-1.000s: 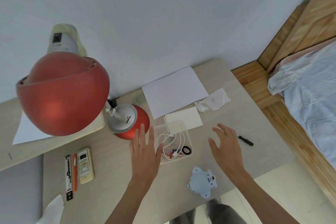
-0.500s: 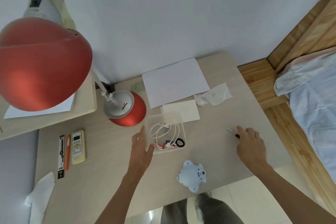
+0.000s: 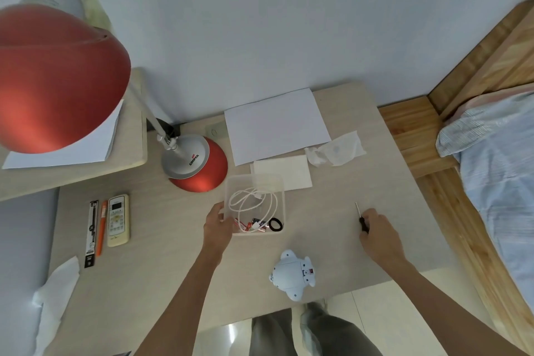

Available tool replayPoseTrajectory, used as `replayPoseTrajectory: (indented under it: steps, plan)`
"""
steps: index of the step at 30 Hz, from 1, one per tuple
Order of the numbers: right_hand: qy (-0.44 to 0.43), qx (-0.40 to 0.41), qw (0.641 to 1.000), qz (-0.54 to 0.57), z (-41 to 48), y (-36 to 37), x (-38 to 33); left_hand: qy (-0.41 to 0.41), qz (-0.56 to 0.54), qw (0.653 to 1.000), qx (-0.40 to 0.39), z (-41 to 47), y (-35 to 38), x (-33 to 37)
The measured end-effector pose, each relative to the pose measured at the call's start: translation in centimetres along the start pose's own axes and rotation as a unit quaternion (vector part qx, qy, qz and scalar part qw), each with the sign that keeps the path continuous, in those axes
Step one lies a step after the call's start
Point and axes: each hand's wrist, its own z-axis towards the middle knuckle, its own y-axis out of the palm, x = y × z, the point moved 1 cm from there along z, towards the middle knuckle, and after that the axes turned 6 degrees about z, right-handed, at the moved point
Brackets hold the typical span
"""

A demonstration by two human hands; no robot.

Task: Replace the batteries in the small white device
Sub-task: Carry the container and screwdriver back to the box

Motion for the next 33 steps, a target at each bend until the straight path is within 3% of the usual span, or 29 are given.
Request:
replayPoseTrajectory:
  steps: [2, 3, 5, 8, 11, 15, 23, 33]
  plan:
    - [0.052, -0.058, 0.987, 0.14, 0.2, -0.1, -0.6, -0.009, -0.028, 1.0, -0.01, -0.3, -0.5, 0.4]
    - [0.091, -0.092, 0.964, 0.234, 0.0, -0.1, -1.1, -0.013, -0.038, 0.999, -0.019, -0.6, -0.7, 0.8]
    - [0.146, -0.147, 0.902, 0.378, -0.7, -0.4, -2.0, -0.023, -0.064, 0.997, -0.034, -1.5, -1.3, 1.9]
    - [0.161, -0.236, 0.798, 0.53, -2.1, -1.3, -3.6, -0.033, -0.119, 0.991, -0.054, -3.3, -2.1, 3.5]
    - [0.139, -0.28, 0.715, 0.625, -3.8, -2.6, -5.3, -0.019, -0.147, 0.987, -0.064, -5.5, -3.0, 4.9]
    - [0.096, -0.302, 0.653, 0.688, -5.9, -4.6, -7.8, -0.003, -0.178, 0.983, -0.053, -8.7, -3.4, 7.1]
    - [-0.006, -0.306, 0.607, 0.734, -10.4, -10.6, -11.7, 0.029, -0.21, 0.976, -0.049, -15.0, -2.7, 11.9]
    - [-0.129, -0.231, 0.638, 0.723, -17.5, -18.7, -10.0, 0.088, -0.19, 0.974, -0.089, -22.3, -2.1, 16.4]
